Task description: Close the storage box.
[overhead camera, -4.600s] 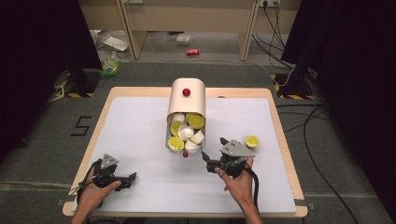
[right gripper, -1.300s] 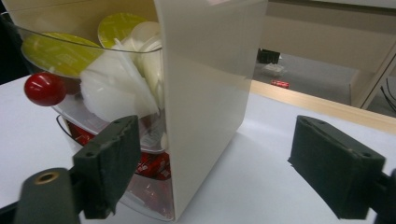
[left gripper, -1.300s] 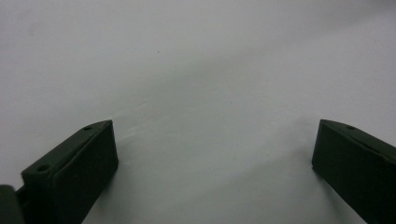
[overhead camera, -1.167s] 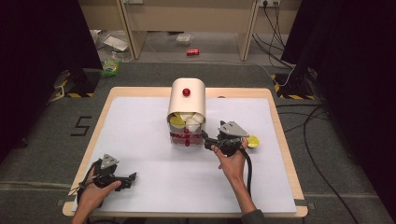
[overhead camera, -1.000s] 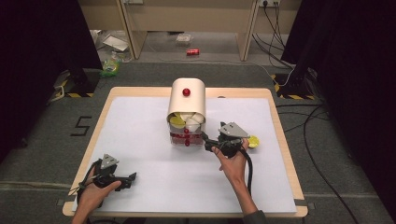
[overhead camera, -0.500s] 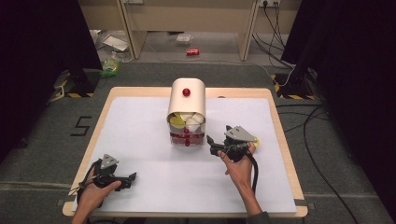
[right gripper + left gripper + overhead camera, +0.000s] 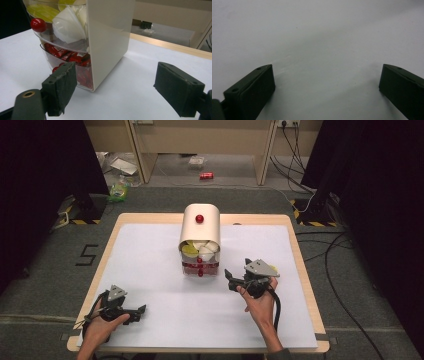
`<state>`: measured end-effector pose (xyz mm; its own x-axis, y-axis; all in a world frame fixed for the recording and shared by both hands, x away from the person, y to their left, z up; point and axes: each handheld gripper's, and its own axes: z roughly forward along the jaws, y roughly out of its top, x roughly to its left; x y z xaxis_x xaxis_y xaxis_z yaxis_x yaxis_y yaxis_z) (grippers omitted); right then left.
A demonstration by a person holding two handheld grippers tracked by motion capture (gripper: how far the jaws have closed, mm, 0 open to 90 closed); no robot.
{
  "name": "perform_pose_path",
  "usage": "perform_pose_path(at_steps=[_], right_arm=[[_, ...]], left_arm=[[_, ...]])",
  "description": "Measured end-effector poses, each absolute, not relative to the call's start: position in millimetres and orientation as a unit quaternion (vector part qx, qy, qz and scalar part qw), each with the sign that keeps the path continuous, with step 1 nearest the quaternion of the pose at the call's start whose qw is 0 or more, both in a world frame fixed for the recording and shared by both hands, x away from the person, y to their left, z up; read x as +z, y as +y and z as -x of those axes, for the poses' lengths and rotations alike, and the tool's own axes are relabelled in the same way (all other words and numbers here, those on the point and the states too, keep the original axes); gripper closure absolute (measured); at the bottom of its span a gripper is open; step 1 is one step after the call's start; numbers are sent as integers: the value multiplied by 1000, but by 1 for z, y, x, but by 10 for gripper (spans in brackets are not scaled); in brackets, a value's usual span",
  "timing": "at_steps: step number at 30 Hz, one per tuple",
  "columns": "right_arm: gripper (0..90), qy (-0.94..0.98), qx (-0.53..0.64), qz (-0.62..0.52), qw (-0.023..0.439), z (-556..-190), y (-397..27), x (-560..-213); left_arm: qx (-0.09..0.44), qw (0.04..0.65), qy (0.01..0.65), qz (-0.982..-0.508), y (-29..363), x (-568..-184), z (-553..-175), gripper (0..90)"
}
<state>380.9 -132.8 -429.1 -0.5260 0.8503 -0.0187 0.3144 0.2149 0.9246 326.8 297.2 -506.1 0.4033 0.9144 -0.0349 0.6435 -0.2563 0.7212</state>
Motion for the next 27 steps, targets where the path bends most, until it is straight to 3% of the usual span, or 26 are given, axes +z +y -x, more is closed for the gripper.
perform_pose_path(at_steps=[27], right_arm=[[186, 737, 462, -398, 291, -371, -144, -433]], left_arm=[[201, 338, 508, -766, 297, -506, -327, 0]])
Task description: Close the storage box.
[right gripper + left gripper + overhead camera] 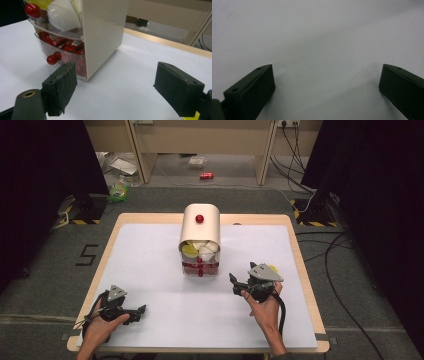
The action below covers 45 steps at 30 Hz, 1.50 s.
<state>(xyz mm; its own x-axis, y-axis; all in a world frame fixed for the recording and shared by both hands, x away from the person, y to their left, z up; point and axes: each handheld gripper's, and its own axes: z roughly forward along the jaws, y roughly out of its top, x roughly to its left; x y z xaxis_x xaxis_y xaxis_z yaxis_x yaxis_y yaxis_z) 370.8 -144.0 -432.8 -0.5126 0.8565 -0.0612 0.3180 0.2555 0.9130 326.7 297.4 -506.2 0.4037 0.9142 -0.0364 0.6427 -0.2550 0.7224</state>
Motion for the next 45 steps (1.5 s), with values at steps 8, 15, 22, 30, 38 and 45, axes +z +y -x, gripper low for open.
perform_pose_path(at_steps=[8, 15, 22, 30, 38, 45], right_arm=[[186, 734, 462, -404, 292, -365, -151, -433], [188, 734, 458, -407, 293, -360, -158, -437], [189, 736, 452, -412, 291, -356, -163, -440], [188, 734, 453, -413, 291, -352, -169, -442], [184, 735, 449, -417, 291, -347, -174, -446], [180, 733, 447, -420, 294, -342, -181, -448]], left_arm=[[201, 338, 508, -766, 297, -506, -327, 0], [200, 339, 508, -766, 298, -506, -327, 0], [200, 339, 508, -766, 298, -506, -327, 0], [200, 339, 508, -766, 298, -506, -327, 0], [200, 339, 508, -766, 298, -506, -327, 0], [200, 339, 508, -766, 298, -506, -327, 0]])
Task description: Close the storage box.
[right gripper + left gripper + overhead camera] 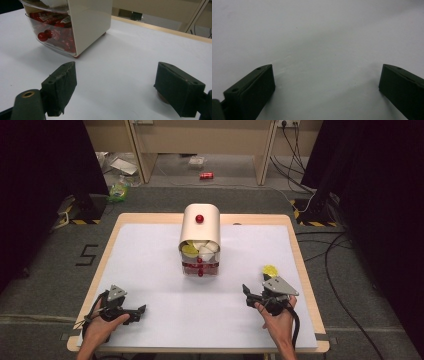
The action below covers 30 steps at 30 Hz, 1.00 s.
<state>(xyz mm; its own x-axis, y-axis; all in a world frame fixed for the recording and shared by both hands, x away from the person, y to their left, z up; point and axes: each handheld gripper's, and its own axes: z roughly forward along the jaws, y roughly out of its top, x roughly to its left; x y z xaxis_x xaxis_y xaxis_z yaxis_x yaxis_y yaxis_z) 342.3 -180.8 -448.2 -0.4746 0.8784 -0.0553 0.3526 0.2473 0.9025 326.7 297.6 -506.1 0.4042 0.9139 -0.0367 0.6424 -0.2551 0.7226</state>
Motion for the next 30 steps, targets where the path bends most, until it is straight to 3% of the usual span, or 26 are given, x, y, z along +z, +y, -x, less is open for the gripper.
perform_pose_path(at_steps=[30], right_arm=[[171, 748, 422, -435, 270, -322, -203, -461]], left_arm=[[200, 339, 508, -766, 298, -506, -327, 0]])
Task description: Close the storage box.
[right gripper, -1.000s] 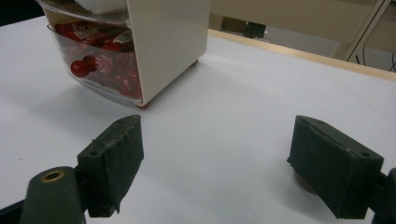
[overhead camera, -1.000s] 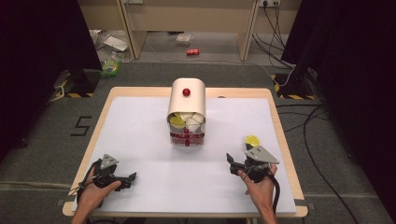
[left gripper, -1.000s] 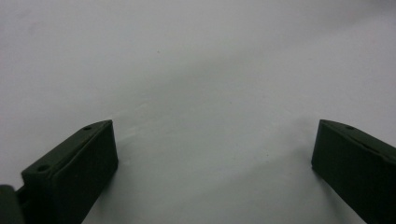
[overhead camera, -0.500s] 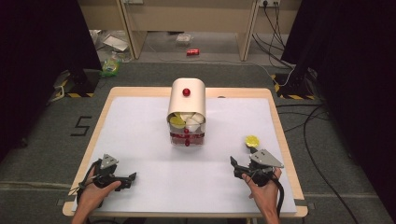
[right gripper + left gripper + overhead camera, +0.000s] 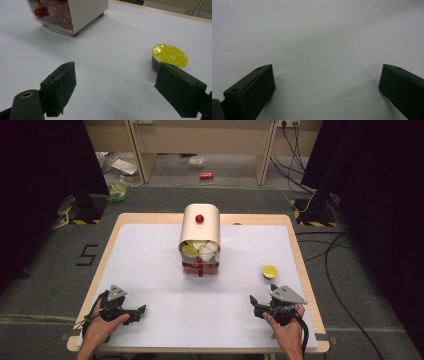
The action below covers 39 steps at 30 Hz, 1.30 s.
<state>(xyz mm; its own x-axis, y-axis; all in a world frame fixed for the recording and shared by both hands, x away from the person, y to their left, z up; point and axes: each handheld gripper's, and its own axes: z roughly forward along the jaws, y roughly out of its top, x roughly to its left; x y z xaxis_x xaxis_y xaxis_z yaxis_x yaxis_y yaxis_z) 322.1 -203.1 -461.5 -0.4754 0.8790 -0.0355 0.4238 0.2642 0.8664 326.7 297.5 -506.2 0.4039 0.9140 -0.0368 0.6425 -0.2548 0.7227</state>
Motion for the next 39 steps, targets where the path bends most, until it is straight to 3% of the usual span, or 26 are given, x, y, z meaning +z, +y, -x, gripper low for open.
perform_pose_path(at_steps=[39], right_arm=[[159, 784, 358, -455, 225, -298, -229, -483]], left_arm=[[200, 339, 508, -766, 298, -506, -327, 0]])
